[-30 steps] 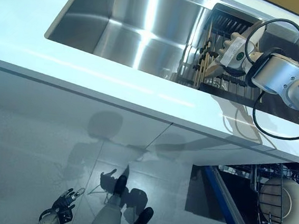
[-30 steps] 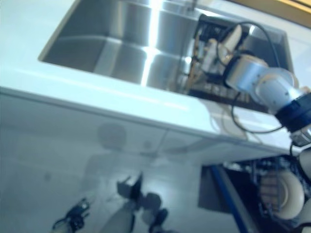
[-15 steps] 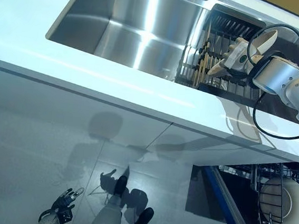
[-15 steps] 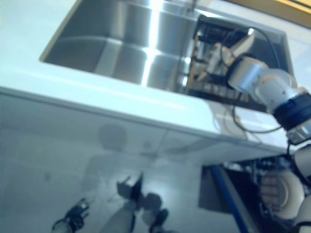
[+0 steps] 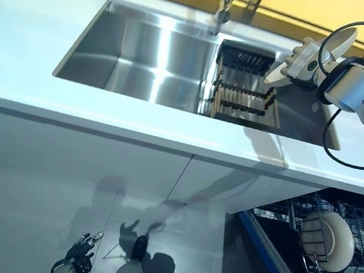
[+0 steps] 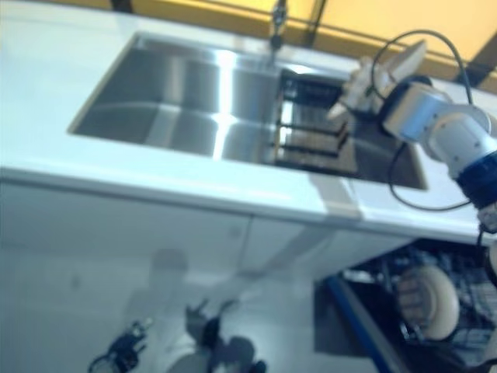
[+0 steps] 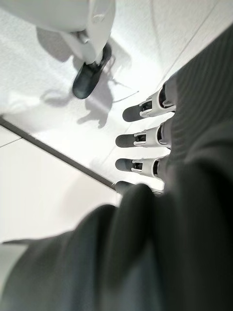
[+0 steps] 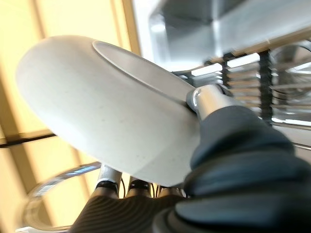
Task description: Take plates into dishwasher
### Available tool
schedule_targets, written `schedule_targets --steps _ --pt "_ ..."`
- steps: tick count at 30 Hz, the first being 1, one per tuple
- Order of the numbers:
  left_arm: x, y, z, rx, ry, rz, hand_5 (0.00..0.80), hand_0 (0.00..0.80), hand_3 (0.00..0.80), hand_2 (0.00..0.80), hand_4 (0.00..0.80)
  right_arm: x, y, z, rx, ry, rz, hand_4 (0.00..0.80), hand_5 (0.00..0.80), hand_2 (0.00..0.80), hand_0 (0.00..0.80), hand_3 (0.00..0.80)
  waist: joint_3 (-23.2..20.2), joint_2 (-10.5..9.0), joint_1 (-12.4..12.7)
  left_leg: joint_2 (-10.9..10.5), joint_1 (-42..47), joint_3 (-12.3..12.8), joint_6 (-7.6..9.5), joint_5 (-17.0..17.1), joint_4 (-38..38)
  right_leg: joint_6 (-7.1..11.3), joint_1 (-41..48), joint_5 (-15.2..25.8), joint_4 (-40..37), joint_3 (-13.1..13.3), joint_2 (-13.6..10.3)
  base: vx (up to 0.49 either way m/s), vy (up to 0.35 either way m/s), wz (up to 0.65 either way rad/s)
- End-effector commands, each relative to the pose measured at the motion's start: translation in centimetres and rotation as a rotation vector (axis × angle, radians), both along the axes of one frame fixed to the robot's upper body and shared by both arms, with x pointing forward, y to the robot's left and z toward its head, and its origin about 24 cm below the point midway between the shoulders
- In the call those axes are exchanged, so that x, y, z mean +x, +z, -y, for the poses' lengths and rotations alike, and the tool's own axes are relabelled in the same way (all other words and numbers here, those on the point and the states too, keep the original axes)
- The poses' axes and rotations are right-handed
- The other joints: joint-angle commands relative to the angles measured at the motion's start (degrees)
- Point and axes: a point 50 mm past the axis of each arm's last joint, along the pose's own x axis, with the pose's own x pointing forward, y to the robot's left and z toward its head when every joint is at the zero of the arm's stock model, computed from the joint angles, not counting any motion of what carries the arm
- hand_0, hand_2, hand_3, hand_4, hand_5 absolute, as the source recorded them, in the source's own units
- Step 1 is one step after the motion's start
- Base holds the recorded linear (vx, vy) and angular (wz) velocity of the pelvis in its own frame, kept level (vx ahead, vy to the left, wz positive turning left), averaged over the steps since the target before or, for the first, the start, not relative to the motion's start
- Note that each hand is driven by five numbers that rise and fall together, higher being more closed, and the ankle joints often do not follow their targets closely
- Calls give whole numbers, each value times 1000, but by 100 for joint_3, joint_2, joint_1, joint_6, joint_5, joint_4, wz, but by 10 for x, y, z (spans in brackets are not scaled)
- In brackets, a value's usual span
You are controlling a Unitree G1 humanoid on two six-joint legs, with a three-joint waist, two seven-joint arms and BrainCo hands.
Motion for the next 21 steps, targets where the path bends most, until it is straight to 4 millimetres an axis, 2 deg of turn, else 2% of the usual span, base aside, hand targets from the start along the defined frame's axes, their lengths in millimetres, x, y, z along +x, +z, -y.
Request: schedule_targets --steps 1,6,8,16,21 --pt "-22 -10 1 23 -2 -61 0 0 0 0 0 -15 42 25 164 -48 155 800 800 800 800 800 -700 -24 -90 -199 667 122 199 -1213 -16 286 -94 34 12 178 154 60 14 -22" --pt "-29 -12 1 25 -13 -85 0 0 0 0 0 -28 59 43 463 36 249 800 800 800 800 800 -891 19 -193 -198 788 263 224 -1242 -16 292 -34 44 12 236 149 29 3 -13" --pt "-31 -13 0 28 -21 -90 0 0 0 0 0 -35 64 57 580 48 291 800 800 800 800 800 -985 50 -263 -196 817 308 230 -1271 -16 306 -33 34 12 301 154 25 -22 -14" --pt "-34 -10 -8 26 -46 -79 0 0 0 0 0 -59 64 114 906 0 392 800 800 800 800 800 -1056 173 -432 -164 987 538 267 -1393 -16 347 27 40 12 443 152 0 -26 -14" --pt "-35 -11 -7 17 -67 -79 0 0 0 0 0 -70 54 145 1108 -27 430 800 800 800 800 800 -1083 260 -535 -131 1116 591 259 -1488 -16 392 108 35 12 538 157 11 -37 -14"
